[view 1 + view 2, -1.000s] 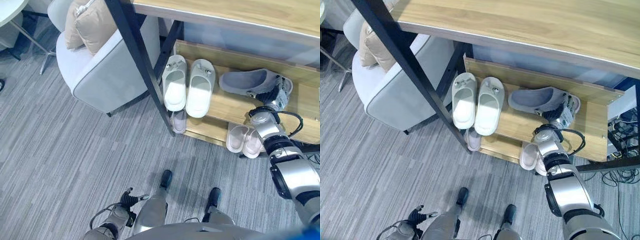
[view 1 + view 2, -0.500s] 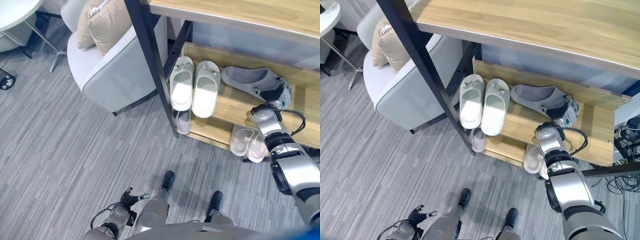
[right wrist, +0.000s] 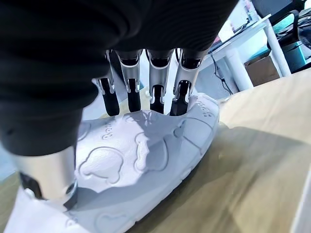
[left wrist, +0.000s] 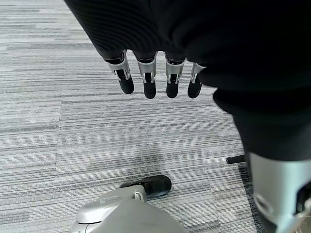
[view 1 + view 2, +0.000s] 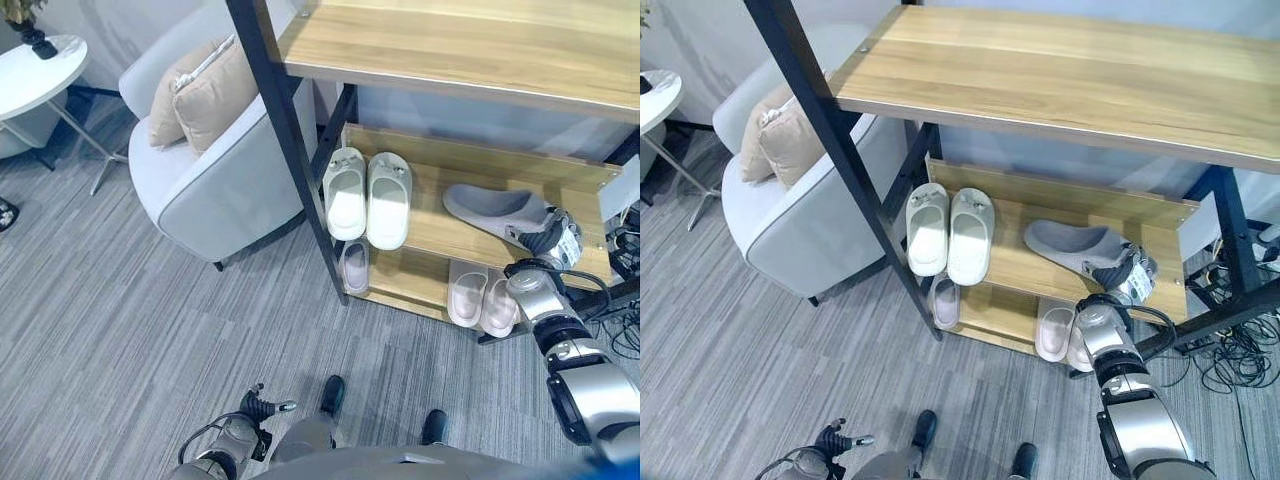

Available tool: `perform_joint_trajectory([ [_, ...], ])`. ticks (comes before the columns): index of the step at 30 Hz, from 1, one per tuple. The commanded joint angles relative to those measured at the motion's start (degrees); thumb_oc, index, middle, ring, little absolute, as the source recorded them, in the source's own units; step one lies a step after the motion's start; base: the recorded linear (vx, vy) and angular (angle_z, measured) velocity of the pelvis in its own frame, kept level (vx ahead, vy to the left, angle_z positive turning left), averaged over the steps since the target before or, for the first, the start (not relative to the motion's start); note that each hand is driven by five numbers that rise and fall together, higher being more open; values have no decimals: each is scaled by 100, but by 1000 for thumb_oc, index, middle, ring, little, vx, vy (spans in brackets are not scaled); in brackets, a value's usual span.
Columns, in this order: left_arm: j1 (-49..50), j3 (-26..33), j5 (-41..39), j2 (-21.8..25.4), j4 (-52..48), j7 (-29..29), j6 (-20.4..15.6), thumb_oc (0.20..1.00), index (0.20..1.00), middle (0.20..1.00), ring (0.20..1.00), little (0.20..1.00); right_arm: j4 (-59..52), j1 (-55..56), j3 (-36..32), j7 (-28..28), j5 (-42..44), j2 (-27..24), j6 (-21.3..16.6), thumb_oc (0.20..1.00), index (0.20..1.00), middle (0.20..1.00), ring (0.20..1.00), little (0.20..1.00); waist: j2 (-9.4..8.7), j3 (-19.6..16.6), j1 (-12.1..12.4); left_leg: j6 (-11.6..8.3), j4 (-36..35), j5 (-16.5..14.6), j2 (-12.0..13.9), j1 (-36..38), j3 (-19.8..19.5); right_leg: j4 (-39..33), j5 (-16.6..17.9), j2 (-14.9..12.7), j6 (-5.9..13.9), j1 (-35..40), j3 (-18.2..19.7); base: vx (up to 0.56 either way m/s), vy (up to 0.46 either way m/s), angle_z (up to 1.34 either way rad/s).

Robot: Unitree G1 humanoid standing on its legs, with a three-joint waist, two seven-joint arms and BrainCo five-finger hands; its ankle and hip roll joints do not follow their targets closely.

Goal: Arrange the slippers neatly on the shoe rack.

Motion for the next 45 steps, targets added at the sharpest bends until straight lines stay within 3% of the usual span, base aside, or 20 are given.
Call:
perform_joint_trajectory([
  [1, -263, 58, 277, -105, 591, 50, 26, 1000, 1000, 1000, 1000, 1000, -229, -66, -102, 186, 45, -161, -383, 200, 200, 200, 200, 200, -26, 107, 124, 161, 29, -797, -153, 302, 464, 151, -256, -224, 199, 288, 1, 30, -41, -3],
  [10, -19, 247, 469, -89, 660, -31, 71, 1000, 1000, 1000, 1000, 1000, -1042, 677, -250, 627, 41, -73, -919, 200, 200, 200, 200, 200, -22, -168, -15, 143, 29, -900, -60, 781, 645, 77, -346, -136, 165, 680, 138, 3, -44, -14],
  [22, 299, 457, 886, -53, 786, -229, 21, 1000, 1000, 1000, 1000, 1000, -1689, 1236, -398, 1340, -41, -319, -1515, 200, 200, 200, 200, 200, -15, -451, -83, 199, 29, -991, -63, 1188, 813, 179, -368, -121, 169, 830, 356, -39, 3, -12],
  [29, 290, 518, 873, 22, 842, -402, 3, 1000, 1000, 1000, 1000, 1000, -1820, 1353, -628, 1935, 935, -208, -1864, 200, 200, 200, 200, 200, -83, -490, -156, 241, 29, -979, -121, 1207, 793, 359, -331, -187, 198, 773, 359, -30, 68, -6],
  [31, 304, 523, 851, 33, 844, -443, -8, 1000, 1000, 1000, 1000, 1000, -1909, 1398, -719, 1989, 1199, -117, -1964, 200, 200, 200, 200, 200, -95, -493, -159, 273, 29, -990, -154, 1221, 762, 480, -347, -218, 200, 750, 367, -26, 126, 4],
  [32, 276, 539, 835, 88, 860, -487, -10, 1000, 1000, 1000, 1000, 1000, -1968, 1455, -906, 2106, 1617, -3, -2111, 200, 200, 200, 200, 200, -65, -396, -194, 382, 33, -1016, -202, 1327, 683, 1243, -526, -312, 133, 555, 484, -34, 168, 2],
  [35, 280, 588, 798, 142, 892, -481, 20, 1000, 1000, 1000, 1000, 1000, -1745, 1411, -912, 2197, 1818, 113, -2155, 200, 200, 200, 200, 200, -29, -182, -198, 505, 66, -1060, -238, 1566, 662, 2210, -550, -376, 49, 227, 630, -41, 121, 39],
  [36, 294, 651, 733, 195, 890, -447, 23, 1000, 1000, 1000, 1000, 1000, -1701, 1451, -930, 2181, 1855, 151, -2180, 200, 200, 200, 200, 200, -7, -108, -227, 515, 76, -1036, -206, 1602, 603, 2626, -727, -125, -30, 19, 839, -34, -50, 16],
  [37, 303, 632, 621, 219, 883, -452, 25, 1000, 1000, 1000, 1000, 1000, -1433, 1380, -888, 2019, 1865, 172, -2163, 200, 200, 200, 200, 200, -41, -94, -205, 499, 139, -975, -211, 1553, 604, 2439, -1039, 394, -166, -83, 963, -31, -56, -8],
  [39, 319, 642, 588, 181, 902, -434, 17, 1000, 1000, 1000, 1000, 1000, -1375, 1373, -872, 2000, 1834, 190, -2150, 200, 200, 200, 200, 200, -41, -90, -206, 495, 153, -959, -213, 1544, 584, 2442, -1065, 484, -116, -138, 997, 18, -87, 21],
  [41, 350, 607, 528, 152, 922, -395, 36, 1000, 1000, 1000, 1000, 1000, -1142, 1334, -806, 1962, 1944, 205, -2105, 200, 200, 200, 200, 200, -78, -86, -224, 477, 192, -946, -228, 1514, 490, 2181, -1143, 733, -212, -43, 1296, 41, -168, 13],
  [45, 421, 603, 425, 69, 961, -299, 90, 1000, 1000, 1000, 1000, 1000, -1242, 1351, -786, 1960, 2199, 280, -2164, 200, 200, 200, 200, 200, -40, -188, -208, 389, 228, -907, -131, 1404, 400, 1875, -1246, 850, -306, 175, 1198, 18, -179, 31],
])
